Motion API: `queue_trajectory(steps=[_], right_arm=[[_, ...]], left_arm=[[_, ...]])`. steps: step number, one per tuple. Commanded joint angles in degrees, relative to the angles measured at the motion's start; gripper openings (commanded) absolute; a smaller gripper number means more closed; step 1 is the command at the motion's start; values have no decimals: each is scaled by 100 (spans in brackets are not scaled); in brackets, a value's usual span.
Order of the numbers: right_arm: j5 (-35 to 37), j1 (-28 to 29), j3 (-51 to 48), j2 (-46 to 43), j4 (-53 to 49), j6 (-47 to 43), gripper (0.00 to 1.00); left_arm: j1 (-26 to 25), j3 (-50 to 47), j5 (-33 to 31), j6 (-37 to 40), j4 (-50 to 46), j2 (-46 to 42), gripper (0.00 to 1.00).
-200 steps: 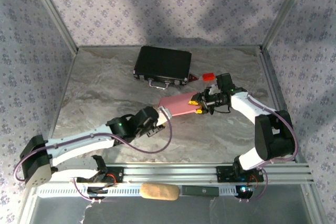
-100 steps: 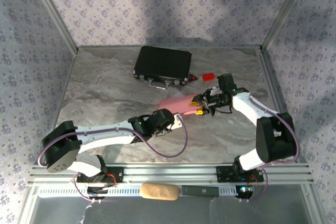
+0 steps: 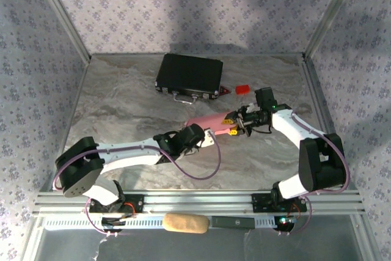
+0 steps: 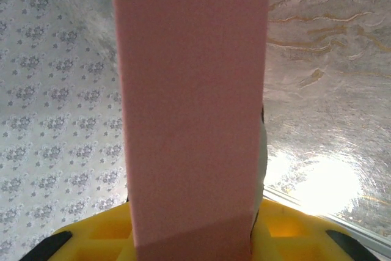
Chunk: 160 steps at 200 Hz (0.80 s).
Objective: Fold the paper box
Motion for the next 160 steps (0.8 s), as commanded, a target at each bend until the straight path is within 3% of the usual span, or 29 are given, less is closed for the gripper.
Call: queue_trajectory(steps=[1,20,47,72,94,130,160], right_arm=[[-306,-41,9,-91,-26,38,41],[-181,-155,171,-147,-378,-294,53],[355,-471,552,-711,-1038,-1085,62],[700,-889,791,-1382,-1646,-1645,63],[1525,-966,988,-1994,-1922,-2234,63],[2924,-469,483,-2882,-1297,-3063,46],[4243,653,-354,-3673,-283,-4041,43]], left_arm=[[-6,180,152,-81,-107,-157,28],[-16,337,333,-193,-555,-358,27],[-10,921,695,-494,-1923,-471,27],[119,1567,1390,-776,-3302,-341,27],[177,2115,1827,-896,-4346,-76,25],[322,2834,2194,-974,-5622,569,21],[502,3185,2335,-869,-6158,888,19]])
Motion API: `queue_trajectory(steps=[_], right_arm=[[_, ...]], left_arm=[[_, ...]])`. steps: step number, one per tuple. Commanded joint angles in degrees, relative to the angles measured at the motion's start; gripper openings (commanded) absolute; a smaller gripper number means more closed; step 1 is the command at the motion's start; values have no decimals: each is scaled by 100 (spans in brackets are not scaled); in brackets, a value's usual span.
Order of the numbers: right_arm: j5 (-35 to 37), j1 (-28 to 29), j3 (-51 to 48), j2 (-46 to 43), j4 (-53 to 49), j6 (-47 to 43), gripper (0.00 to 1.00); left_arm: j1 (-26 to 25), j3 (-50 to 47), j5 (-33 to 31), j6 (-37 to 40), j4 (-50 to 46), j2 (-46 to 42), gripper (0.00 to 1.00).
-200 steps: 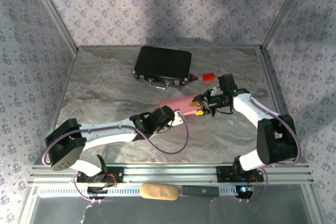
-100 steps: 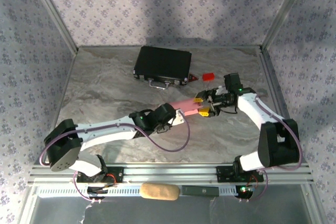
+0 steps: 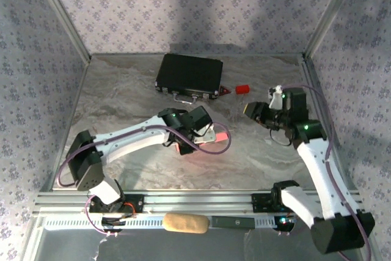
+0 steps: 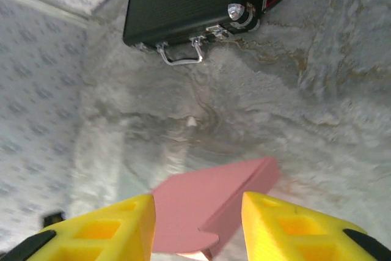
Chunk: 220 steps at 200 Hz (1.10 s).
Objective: Fold the paper box
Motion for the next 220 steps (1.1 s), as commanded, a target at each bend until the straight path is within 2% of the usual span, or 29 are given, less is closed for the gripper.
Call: queue_trajectory(steps=[1,33,48,89,135,181,220], right_arm=[[1394,725,-518,-425,667,-1135,43],[2156,1683,-632,-248,804,-2130,43],[2068,1803,-497,144,829,-2223,43],[2423,2451,-5,1104,612,-2745,41],[2460,2409,-277,790,909,-2587,41],[1751,2397,-390,857,1079,-2744,39],[1498,2407,-472,928,1108,-2805,38]], left_arm=[[166,293,415,8,-1085,169,19],[299,645,792,234,-1504,284,19],[384,823,1001,343,-1713,355,19],[796,1161,1500,668,-2133,528,19],[1015,1178,1622,760,-2063,710,21],[1121,1221,1626,841,-1935,860,22],[1178,1161,1602,918,-1798,920,23]])
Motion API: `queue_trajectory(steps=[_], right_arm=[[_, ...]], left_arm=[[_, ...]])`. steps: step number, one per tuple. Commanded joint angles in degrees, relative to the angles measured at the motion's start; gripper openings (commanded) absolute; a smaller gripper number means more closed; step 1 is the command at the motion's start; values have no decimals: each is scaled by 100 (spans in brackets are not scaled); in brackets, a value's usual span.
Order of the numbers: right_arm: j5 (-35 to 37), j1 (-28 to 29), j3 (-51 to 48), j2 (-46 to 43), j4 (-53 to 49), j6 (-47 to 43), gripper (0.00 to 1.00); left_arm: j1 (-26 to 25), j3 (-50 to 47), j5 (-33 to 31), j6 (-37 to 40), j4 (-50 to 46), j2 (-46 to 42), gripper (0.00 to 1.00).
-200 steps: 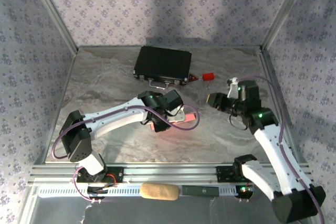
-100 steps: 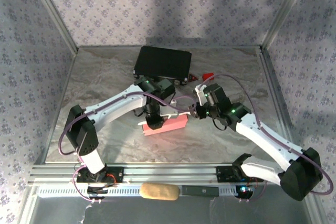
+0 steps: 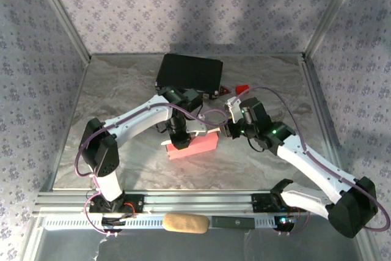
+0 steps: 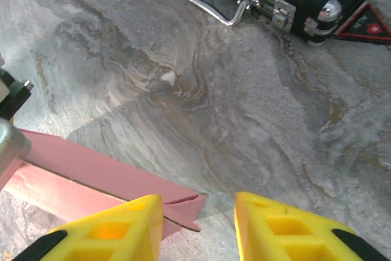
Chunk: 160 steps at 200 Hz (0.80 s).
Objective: Fold the paper box
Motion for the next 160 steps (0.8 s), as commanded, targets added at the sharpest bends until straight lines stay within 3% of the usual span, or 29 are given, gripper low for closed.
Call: queue_trajectory(steps=[1,54,113,160], right_arm=[[-307,-11,-81,22,60,-154,38],[-506,-26,-136,194,38,-53,37],[-164,-58,-41,291,-49,-122,33],[-475,-443,-18,293,42,-111,40]], left_arm=[[59,72,81,160,66,105,23],[117,-76,92,226,245,96,24],[125,-104,79,222,280,123,24],[119,-88,77,239,285,170,24]])
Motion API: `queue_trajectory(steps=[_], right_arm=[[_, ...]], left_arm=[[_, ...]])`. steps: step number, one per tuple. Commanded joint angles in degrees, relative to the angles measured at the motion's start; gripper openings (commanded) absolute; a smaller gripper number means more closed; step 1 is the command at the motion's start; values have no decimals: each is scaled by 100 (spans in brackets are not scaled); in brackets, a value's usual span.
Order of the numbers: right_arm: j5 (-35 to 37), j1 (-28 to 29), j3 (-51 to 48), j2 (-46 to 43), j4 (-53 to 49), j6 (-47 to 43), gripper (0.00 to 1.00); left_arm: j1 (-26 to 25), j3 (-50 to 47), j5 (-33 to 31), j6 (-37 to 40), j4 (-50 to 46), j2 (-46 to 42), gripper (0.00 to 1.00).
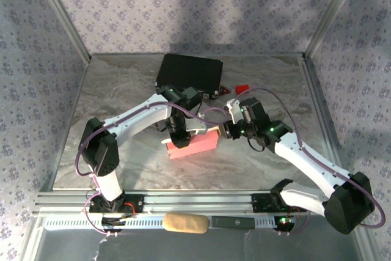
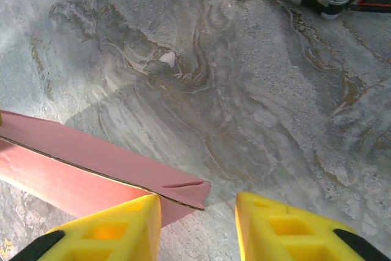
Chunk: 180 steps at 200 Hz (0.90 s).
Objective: Fold the paper box
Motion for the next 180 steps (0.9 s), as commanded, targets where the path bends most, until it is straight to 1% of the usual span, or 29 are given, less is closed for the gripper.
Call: queue_trajectory(steps=[1,29,75,106,144,180], right_arm=[[-143,-160,83,52,22,-67,40],[-656,-294,-129,-51,331,30,41],[-1570,-597,-169,33,669,24,42],[-1720,-643,-203,124,746,39,41],[-1637,-631,-216,246,757,29,41],[-1790,-578,-255,226,789,57,40]], left_arm=[[34,-81,9,138,158,170,24],[34,-66,52,135,193,243,25],[49,-61,-5,177,225,255,25],[51,-27,-2,184,217,270,25],[57,-26,-16,154,212,263,25],[55,0,-53,140,199,261,25]])
